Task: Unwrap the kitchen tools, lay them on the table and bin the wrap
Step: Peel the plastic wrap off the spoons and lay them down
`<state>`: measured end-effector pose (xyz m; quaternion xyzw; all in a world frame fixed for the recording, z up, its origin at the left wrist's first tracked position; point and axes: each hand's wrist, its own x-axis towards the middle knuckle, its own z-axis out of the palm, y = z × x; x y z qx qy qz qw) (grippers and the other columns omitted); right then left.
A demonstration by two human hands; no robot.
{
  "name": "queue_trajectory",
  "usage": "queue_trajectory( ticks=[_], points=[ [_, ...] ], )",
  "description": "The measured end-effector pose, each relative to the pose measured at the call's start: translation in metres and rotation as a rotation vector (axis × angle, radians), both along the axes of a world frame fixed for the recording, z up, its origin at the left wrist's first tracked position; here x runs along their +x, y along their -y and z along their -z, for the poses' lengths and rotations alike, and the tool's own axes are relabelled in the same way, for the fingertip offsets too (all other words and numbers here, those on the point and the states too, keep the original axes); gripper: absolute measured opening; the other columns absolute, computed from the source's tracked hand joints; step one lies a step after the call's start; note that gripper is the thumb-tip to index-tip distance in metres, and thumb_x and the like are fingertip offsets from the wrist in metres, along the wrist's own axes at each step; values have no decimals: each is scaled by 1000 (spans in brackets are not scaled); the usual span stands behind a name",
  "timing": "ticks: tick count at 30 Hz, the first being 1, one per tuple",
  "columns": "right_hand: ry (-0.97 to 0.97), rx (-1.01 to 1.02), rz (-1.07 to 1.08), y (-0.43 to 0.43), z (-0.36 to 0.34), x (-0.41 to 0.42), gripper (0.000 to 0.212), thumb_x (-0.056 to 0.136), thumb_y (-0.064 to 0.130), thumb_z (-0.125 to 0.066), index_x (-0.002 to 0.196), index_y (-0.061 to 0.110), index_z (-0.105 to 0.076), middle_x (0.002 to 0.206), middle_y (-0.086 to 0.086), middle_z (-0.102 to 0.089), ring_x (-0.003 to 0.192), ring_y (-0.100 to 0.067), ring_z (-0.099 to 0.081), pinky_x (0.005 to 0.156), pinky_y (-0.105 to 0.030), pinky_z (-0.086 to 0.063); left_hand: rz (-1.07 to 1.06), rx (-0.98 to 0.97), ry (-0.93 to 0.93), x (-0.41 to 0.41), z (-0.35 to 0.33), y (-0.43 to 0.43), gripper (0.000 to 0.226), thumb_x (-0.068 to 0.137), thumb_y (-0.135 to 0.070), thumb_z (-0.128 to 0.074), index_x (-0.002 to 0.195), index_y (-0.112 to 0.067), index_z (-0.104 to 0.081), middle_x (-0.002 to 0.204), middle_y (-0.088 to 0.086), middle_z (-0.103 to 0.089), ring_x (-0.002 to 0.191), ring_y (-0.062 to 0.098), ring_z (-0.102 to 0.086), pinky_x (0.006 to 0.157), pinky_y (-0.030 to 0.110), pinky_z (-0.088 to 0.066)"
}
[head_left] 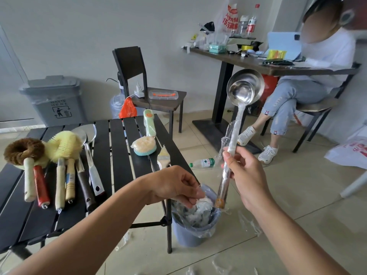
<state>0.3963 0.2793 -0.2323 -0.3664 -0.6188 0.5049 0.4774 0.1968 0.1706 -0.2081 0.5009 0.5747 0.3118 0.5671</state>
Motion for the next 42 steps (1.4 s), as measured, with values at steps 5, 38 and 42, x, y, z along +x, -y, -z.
queue_trajectory(
  ticks=[5, 38, 42],
  points=[
    [-72, -128, -95, 4, -7, 1, 12, 105, 28, -67, 111, 27, -78, 90, -3, -74, 84, -12, -73, 60, -18, -52, -71, 19, -320, -19, -3, 1, 17, 91, -20, -85, 88, -8, -73, 79, 7, -79, 73, 16, -78, 71, 20, -60],
    [-122, -416, -326, 36, -10, -23, 43, 87, 22, -83, 124, 10, -66, 94, -8, -77, 79, -19, -74, 64, -31, -60, -716, 579, -180, 47, 23, -17, 30, 110, -26, -58, 80, -24, -58, 82, -5, -77, 66, 3, -71, 55, 15, -51],
    [-71, -452, -307, 27, -12, -16, 32, 95, 3, -75, 124, 11, -66, 98, -11, -78, 85, -23, -74, 60, -27, -54, -738, 537, -151, 41, 24, -15, 29, 109, -33, -59, 84, -18, -60, 70, -4, -71, 49, 6, -64, 44, 17, -46]
  ],
)
